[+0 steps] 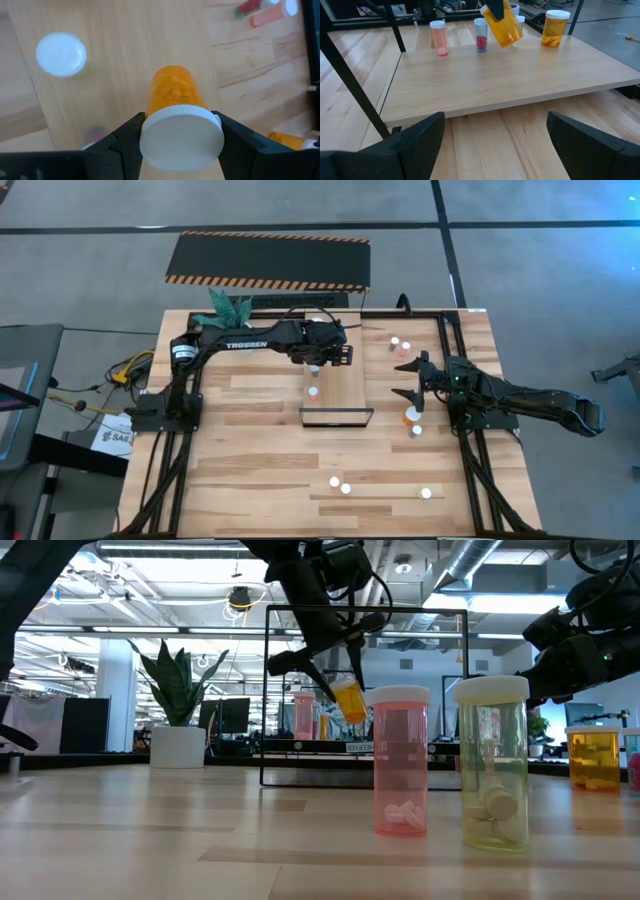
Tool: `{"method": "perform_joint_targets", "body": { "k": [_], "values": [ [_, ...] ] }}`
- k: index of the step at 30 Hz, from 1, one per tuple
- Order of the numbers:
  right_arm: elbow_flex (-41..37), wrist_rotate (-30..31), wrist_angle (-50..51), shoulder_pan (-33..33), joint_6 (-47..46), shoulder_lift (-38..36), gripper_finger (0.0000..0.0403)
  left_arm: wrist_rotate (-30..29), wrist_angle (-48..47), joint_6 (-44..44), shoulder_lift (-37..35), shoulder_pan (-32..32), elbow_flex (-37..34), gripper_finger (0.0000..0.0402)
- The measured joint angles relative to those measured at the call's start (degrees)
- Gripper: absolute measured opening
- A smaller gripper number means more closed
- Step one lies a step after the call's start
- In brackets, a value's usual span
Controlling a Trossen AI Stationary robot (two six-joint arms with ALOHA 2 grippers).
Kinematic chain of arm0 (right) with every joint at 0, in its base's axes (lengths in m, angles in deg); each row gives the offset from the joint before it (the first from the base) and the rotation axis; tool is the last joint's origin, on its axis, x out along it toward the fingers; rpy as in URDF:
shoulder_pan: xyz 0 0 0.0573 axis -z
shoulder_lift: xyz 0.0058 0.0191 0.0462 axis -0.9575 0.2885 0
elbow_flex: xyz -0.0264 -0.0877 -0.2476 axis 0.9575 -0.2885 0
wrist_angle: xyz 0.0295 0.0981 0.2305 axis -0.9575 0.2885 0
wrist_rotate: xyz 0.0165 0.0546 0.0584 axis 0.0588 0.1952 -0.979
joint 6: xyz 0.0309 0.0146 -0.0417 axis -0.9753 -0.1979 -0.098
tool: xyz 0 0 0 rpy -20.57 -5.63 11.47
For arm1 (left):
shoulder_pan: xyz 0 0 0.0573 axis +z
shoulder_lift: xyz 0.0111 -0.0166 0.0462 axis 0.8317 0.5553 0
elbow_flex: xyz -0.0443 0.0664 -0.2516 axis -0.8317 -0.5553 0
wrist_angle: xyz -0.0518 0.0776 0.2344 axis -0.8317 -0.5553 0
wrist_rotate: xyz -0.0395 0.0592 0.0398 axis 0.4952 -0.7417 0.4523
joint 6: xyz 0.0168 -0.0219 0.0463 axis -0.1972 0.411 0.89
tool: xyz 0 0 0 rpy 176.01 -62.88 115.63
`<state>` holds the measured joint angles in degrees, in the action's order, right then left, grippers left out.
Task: Pick and place medicine bottles onto shelf by color
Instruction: Put the bottom large orange pill bottle on the shelf aligned with the other large orange pill bottle
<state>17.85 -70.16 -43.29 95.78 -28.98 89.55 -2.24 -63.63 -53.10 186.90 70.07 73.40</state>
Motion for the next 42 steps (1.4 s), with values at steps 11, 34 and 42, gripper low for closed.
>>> {"method": "perform_joint_targets", "body": {
  "k": [11,34,42],
  "values": [
    [0.0,0.0,-0.07,0.0,0.0,0.0,0.0374,2.67,-1.6,-2.52,0.0,-0.77,0.0,0.0181],
    [0.02,0.0,-0.19,0.0,0.0,0.0,0.0374,3.34,-3.7,-5.36,0.0,-2.56,0.02,0.0181],
    [0.0,0.0,-0.2,0.0,0.0,0.0,0.0374,3.38,-4.01,-6.76,0.0,-3.79,0.02,0.0181]
  ]
}}
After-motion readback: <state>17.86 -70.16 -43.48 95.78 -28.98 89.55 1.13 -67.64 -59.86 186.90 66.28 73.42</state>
